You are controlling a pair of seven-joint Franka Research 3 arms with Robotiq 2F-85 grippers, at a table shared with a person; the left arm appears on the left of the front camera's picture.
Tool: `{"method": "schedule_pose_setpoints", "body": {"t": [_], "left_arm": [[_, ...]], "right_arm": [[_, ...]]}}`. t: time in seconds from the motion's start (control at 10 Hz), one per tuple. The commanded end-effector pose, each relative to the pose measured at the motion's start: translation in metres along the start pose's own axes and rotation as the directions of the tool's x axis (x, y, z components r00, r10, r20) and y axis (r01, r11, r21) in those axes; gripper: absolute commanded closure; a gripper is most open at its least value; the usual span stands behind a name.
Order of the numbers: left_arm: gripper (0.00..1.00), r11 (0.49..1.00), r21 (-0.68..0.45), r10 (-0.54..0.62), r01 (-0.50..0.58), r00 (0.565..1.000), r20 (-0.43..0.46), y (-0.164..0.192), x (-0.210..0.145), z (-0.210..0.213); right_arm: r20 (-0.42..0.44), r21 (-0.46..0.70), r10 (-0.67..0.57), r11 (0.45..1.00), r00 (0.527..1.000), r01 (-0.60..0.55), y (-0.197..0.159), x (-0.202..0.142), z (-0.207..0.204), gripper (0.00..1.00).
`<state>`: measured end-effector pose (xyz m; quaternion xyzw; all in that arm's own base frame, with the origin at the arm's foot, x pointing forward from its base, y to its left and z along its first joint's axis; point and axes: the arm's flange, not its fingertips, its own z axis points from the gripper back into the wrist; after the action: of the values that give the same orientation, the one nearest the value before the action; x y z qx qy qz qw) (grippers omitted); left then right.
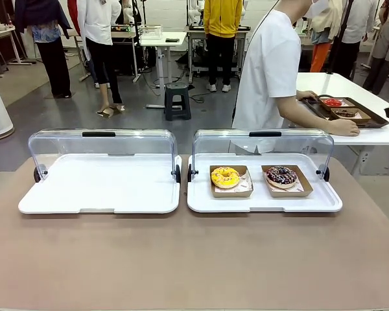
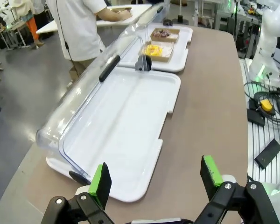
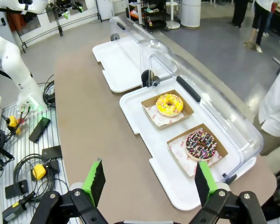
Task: Provide the desired donut to the person.
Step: Place the picked Paper togo box onto the Handle tray extended by the person.
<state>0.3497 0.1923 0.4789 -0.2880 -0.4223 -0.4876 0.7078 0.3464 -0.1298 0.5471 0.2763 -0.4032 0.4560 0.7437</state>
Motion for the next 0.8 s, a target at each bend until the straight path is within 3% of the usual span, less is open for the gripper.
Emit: {"method": "schedule_pose_setpoints", "body": {"t": [0.0, 0.3, 0.7], "left_arm": [[0.0, 1.0, -0.011, 0.002, 0.0, 0.989, 0.148, 0.0072, 0.001, 0.0115], [0.0, 1.0, 0.0, 0.0, 0.0, 0.98, 0.201, 0.0066, 0.003, 0.0179], [0.0, 1.0, -0.003, 0.026, -0.026, 0.985, 0.172, 0.001, 0.0053, 0.0144]], "right_arm": [[0.025, 0.003, 0.01, 1.0, 1.0, -0.01, -0.0012, 0.0006, -0.0025, 0.0], [0.025, 0.003, 0.01, 1.0, 1.0, -0.01, -0.0012, 0.0006, -0.0025, 0.0], [0.025, 0.003, 0.01, 1.0, 1.0, -0.01, -0.0012, 0.0006, -0.0025, 0.0]]}}
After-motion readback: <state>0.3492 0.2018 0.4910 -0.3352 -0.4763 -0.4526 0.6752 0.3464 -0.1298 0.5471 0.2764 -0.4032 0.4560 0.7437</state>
